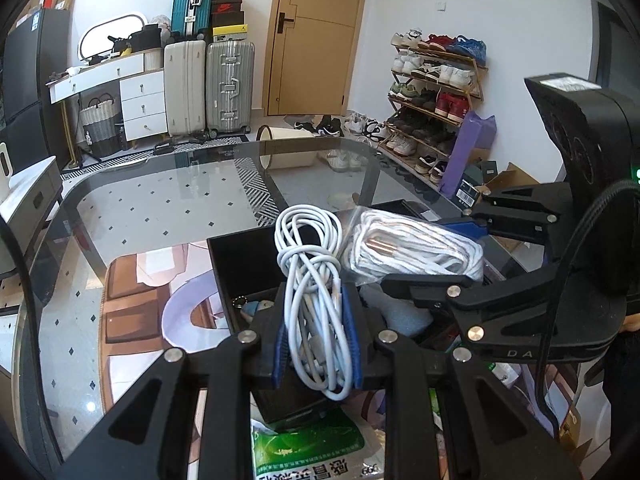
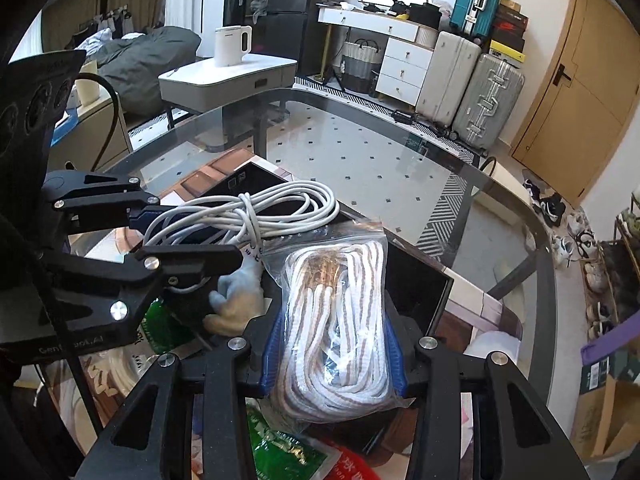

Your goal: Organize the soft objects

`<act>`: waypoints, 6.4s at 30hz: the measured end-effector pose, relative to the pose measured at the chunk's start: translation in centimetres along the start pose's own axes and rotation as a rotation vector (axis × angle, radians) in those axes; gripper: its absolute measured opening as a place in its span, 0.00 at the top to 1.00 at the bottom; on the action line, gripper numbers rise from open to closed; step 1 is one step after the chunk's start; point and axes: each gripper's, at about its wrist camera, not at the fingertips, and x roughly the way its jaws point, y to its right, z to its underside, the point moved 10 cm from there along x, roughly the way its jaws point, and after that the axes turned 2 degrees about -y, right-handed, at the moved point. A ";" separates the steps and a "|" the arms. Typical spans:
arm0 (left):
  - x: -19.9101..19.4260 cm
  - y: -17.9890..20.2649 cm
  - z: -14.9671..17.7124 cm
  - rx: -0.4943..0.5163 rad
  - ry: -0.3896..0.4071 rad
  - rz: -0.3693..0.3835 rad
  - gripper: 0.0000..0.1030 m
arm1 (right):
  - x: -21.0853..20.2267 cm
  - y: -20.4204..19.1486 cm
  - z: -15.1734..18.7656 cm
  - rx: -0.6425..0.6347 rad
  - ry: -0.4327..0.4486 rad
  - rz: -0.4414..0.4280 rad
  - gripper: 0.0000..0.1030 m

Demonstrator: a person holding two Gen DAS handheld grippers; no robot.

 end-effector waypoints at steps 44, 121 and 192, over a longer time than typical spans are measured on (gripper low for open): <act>-9.6 -0.4 2.2 -0.028 0.191 -0.108 0.00 | -12.1 0.1 5.3 0.287 0.388 0.035 0.01; -2.8 -0.2 12.3 -0.082 -0.164 -0.132 0.00 | -2.8 -4.8 10.2 0.191 0.044 0.009 0.02; -3.5 -0.2 12.1 -0.134 -0.153 -0.062 0.00 | -1.9 -9.2 11.6 0.056 0.030 -0.151 0.51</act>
